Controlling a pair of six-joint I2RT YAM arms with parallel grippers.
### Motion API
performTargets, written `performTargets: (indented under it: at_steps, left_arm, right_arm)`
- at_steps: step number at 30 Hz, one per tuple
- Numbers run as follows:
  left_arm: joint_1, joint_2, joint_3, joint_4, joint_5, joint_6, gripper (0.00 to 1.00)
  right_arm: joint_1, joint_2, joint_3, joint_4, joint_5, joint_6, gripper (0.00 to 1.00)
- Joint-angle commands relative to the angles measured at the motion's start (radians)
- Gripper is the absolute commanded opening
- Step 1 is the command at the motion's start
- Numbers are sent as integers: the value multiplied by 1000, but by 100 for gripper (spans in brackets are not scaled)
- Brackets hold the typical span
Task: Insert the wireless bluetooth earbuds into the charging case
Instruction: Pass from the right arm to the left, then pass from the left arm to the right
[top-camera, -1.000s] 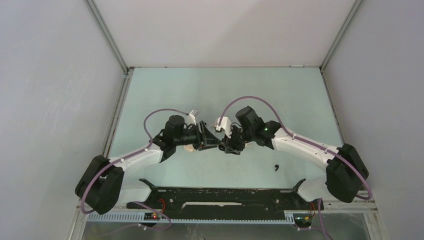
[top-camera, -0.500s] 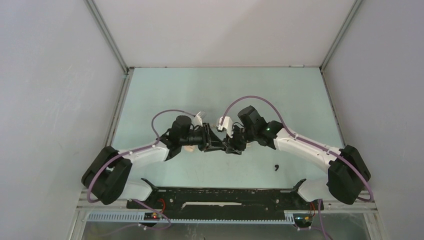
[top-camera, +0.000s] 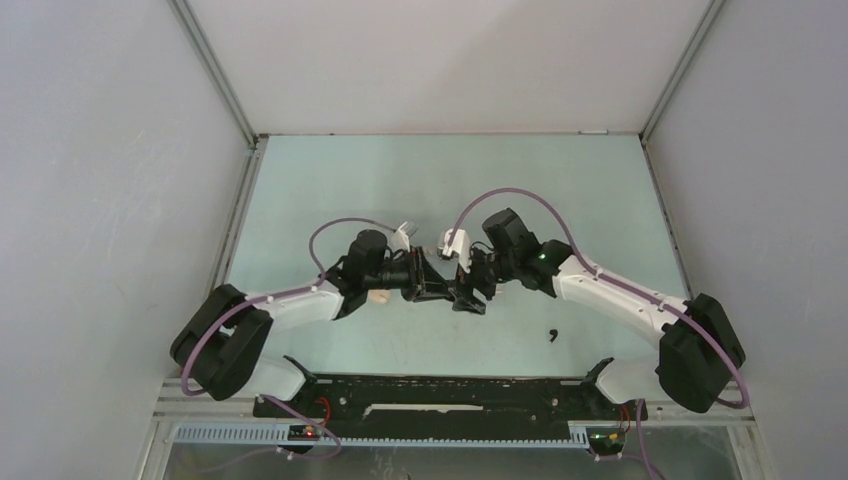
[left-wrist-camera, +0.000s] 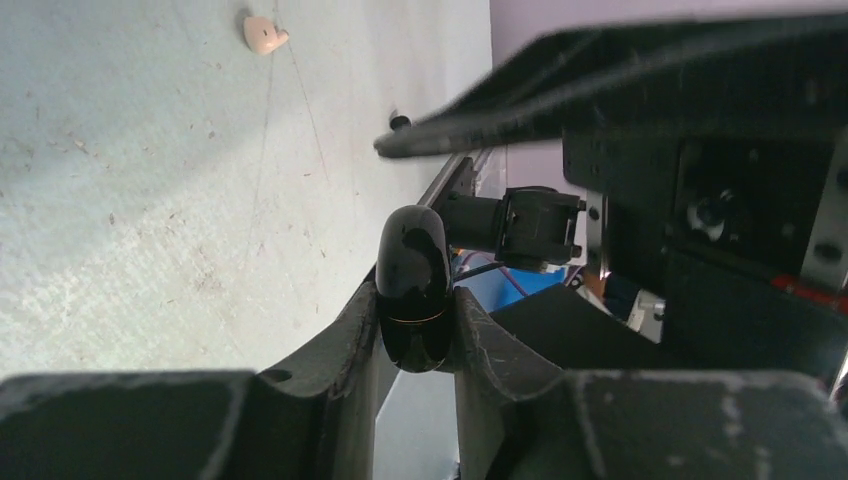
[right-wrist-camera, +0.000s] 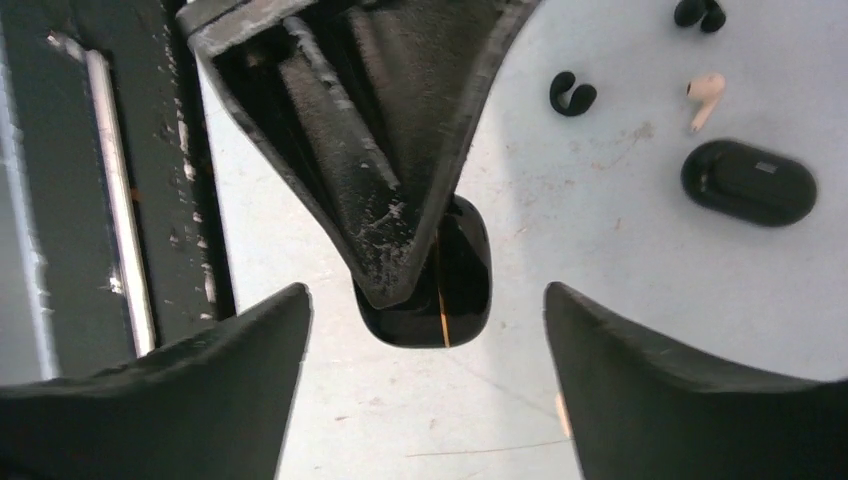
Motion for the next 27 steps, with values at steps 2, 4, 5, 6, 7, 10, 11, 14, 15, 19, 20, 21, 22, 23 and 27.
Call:
performTargets:
  at_steps: [2,4,5,6,7,10,11,14,15,19,20,21,22,23,27]
  left_arm:
    - [-49,-81,-39,80,-108,229,11]
    - [-107,-162,-88,84,-257,392,7]
    - [-144,-200,-116,111,-327,464,5]
    - [-203,-232,-147,160,-381,537,4]
    - [-232,-254,-182,238,-409,599,3]
    - [-322,-269,-261,436,-423,789,3]
    - [-332,-265,-273,470,-408,840,2]
    - [-336,-232,-304,585,-327,965,1]
    - [-336,-216,-309,629,-308,989,0]
    - [-337,-157,-312,713,-255,1030,0]
    - [-337,-140,-316,743,-245,1024,0]
    - [-336,-122,-321,778,-236,1013,0]
    - [-336,-105,-328,820,-229,998,0]
    - [-337,-85,-337,868,-224,985,0]
    - [-337,-40,-349,999,-226,938,0]
  right_arm:
    - [-135,-49,11,-32,-238,13,100]
    - [-214,-72,12,-48,-351,28,100]
    - [-245,-84,13,-55,-399,32,100]
    - [-274,-92,12,-65,-443,32,100]
    - [-292,-100,15,-85,-478,18,100]
    - [-304,-101,32,-177,-521,-78,94]
    - [-299,-95,41,-212,-532,-122,90]
    - [-271,-63,69,-289,-525,-187,75]
    - [-262,-53,82,-314,-514,-205,71]
    - [-228,-34,103,-363,-493,-241,62]
    - [-217,-33,103,-368,-485,-245,62]
    - [-203,-33,103,-371,-473,-251,61]
    - [-185,-31,102,-373,-455,-257,60]
    - [-168,-31,104,-373,-439,-260,59]
    - [-111,-19,104,-372,-382,-268,53]
